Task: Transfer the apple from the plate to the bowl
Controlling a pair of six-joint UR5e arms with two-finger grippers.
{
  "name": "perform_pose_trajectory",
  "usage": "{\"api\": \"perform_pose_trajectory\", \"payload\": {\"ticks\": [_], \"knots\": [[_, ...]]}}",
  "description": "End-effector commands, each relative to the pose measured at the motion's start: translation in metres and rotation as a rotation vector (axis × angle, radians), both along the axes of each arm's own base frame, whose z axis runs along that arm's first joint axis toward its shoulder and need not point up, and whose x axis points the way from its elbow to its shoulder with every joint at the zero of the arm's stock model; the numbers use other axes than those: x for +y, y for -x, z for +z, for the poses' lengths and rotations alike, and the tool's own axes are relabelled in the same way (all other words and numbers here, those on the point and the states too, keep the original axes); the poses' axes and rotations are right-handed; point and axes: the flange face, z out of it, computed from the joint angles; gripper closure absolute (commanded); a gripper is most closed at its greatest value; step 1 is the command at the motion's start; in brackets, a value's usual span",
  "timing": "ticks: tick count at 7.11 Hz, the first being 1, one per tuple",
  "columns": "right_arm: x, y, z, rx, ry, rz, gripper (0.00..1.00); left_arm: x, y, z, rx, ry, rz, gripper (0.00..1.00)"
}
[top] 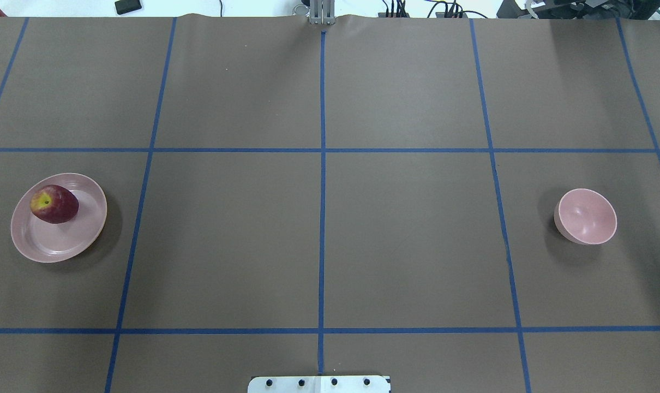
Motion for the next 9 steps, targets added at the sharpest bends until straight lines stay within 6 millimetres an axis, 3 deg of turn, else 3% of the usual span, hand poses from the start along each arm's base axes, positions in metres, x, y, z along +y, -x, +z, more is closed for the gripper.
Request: {"api": "perform_pose_trajectory", "payload": {"ticks": [1,4,5,7,9], "knots": [[-0.001,0.007,0.004,-0.006,-0.040,-0.013,0.00,-0.001,0.000,-0.006,0.001,-0.011,0.000,0.02],[-0.002,0.038,0.000,-0.025,-0.060,-0.074,0.00,-0.007,-0.001,-0.013,-0.005,-0.039,0.006,0.02],[0.002,0.079,-0.001,-0.040,-0.064,-0.148,0.00,-0.013,-0.002,-0.021,-0.001,-0.064,0.006,0.01],[0.011,0.136,-0.015,-0.093,-0.052,-0.138,0.00,-0.012,-0.003,-0.019,0.006,-0.067,0.010,0.01],[0.014,0.162,-0.024,-0.111,-0.019,-0.108,0.00,-0.012,-0.003,-0.018,0.008,-0.068,0.005,0.01]]}}
